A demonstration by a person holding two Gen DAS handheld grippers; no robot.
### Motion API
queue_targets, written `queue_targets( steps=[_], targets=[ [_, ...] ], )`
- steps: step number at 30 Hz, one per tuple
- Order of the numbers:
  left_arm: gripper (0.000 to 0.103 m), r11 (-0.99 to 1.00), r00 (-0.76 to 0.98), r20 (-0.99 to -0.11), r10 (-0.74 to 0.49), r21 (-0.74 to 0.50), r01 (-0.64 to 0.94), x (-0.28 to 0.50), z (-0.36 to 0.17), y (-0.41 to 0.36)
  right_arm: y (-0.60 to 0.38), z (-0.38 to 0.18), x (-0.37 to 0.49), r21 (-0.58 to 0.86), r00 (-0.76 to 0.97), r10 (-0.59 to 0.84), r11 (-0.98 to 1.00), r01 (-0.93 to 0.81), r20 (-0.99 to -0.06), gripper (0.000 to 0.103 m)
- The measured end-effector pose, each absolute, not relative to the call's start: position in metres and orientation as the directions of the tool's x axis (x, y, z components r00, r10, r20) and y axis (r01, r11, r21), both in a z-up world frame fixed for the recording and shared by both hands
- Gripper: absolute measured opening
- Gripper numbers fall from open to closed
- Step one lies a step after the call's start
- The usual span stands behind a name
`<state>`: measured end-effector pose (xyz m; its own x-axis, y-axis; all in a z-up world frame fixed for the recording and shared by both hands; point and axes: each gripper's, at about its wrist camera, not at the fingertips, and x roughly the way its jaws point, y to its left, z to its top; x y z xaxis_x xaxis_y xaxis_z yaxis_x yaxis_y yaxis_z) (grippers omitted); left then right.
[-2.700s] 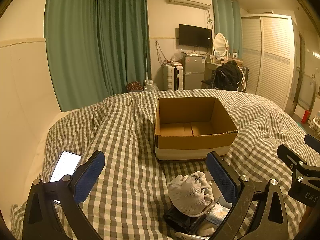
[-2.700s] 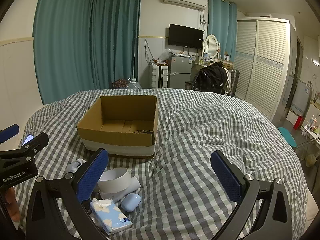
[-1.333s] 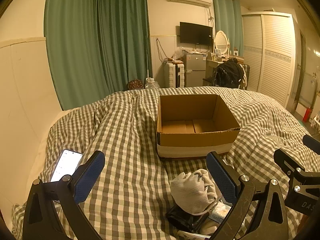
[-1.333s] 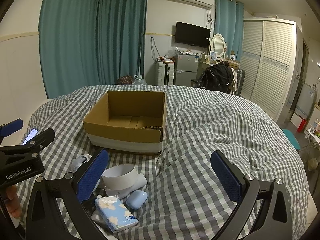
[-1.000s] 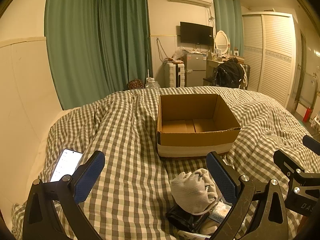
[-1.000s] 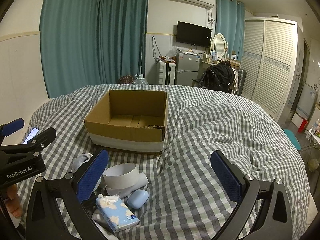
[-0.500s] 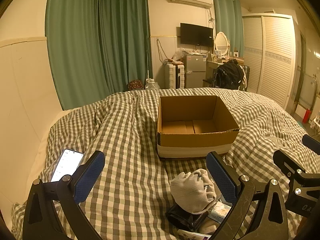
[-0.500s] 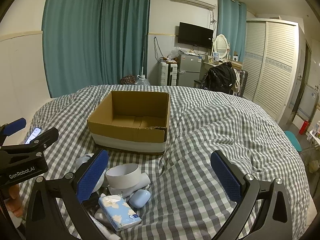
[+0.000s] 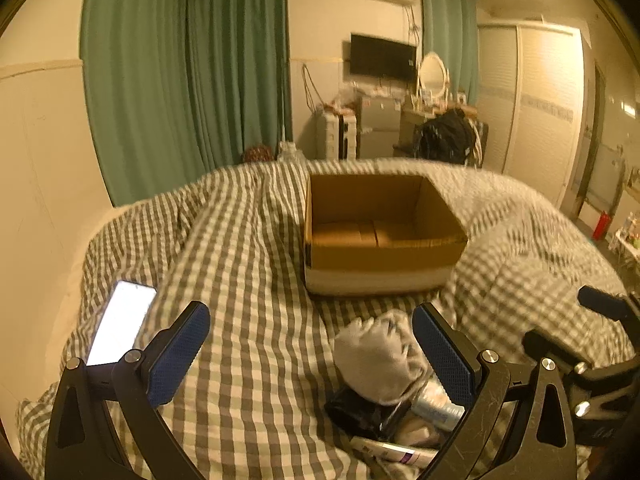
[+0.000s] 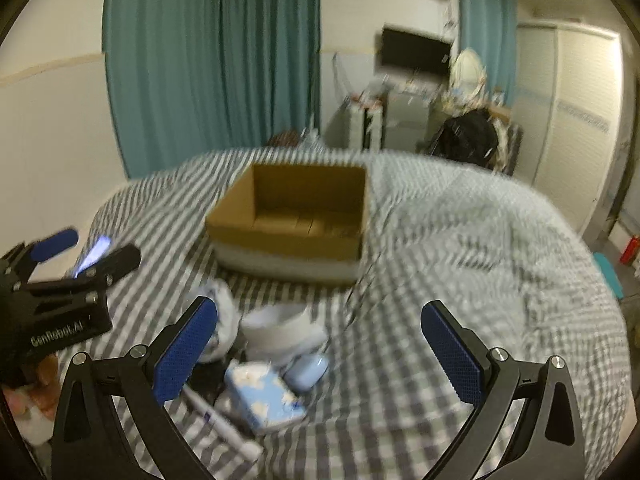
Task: Organize objects
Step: 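Grasp the white sock with the left gripper while the right gripper grasps the blue floral tissue pack, then carry the sock into the box and open the left gripper while the right drops the tissue pack in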
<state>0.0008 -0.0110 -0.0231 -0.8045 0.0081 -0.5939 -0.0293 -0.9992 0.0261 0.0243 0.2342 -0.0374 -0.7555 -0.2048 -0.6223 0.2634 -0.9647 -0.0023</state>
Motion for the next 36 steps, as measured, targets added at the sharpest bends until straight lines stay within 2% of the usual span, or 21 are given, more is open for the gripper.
queue_targets(
  steps=[4, 7, 12, 16, 17, 19, 21, 23, 29, 36],
  targets=[
    [0.103, -0.997, -0.752, -0.658, 0.034, 0.025, -0.066, -0.010, -0.046, -0.008, 0.227, -0.073, 0.016, -0.010, -0.666, -0.202, -0.954, 0.299, -0.718, 0.102],
    [0.103, -0.995, -0.714, -0.697, 0.068, 0.002, -0.096, -0.020, -0.062, -0.003, 0.220, -0.100, 0.013, -0.003, -0.593, -0.216, -0.938, 0.346, -0.776, 0.095],
    [0.103, -0.988, -0.664, -0.738, 0.125, -0.030, -0.153, -0.040, -0.084, 0.012, 0.211, -0.130, 0.006, 0.025, -0.501, -0.246, -0.914, 0.406, -0.830, 0.083],
    [0.103, -0.985, -0.628, -0.762, 0.156, -0.071, -0.158, -0.055, -0.102, 0.016, 0.203, -0.145, 0.002, 0.014, -0.465, -0.236, -0.902, 0.432, -0.853, 0.081],
    [0.102, -0.982, -0.621, -0.764, 0.176, -0.094, -0.162, -0.058, -0.105, 0.016, 0.202, -0.147, 0.001, 0.014, -0.458, -0.236, -0.900, 0.436, -0.857, 0.077],
    [0.096, -0.975, -0.613, -0.761, 0.213, -0.132, -0.176, -0.061, -0.108, 0.014, 0.201, -0.151, -0.001, 0.021, -0.440, -0.240, -0.895, 0.446, -0.865, 0.069],
    [0.085, -0.963, -0.590, -0.762, 0.268, -0.188, -0.195, -0.064, -0.112, 0.012, 0.201, -0.156, -0.004, 0.053, -0.411, -0.267, -0.885, 0.462, -0.872, 0.057],
    [0.068, -0.951, -0.574, -0.760, 0.306, -0.224, -0.211, -0.065, -0.114, 0.012, 0.200, -0.157, -0.005, 0.078, -0.393, -0.288, -0.879, 0.471, -0.873, 0.054],
    [0.056, -0.952, -0.580, -0.758, 0.297, -0.188, -0.242, -0.052, -0.105, 0.019, 0.200, -0.154, -0.004, 0.079, -0.400, -0.293, -0.878, 0.472, -0.868, 0.050],
    [0.053, -0.965, -0.616, -0.744, 0.257, -0.160, -0.209, -0.027, -0.080, 0.005, 0.203, -0.126, 0.005, 0.022, -0.492, -0.265, -0.895, 0.445, -0.829, 0.049]
  ],
)
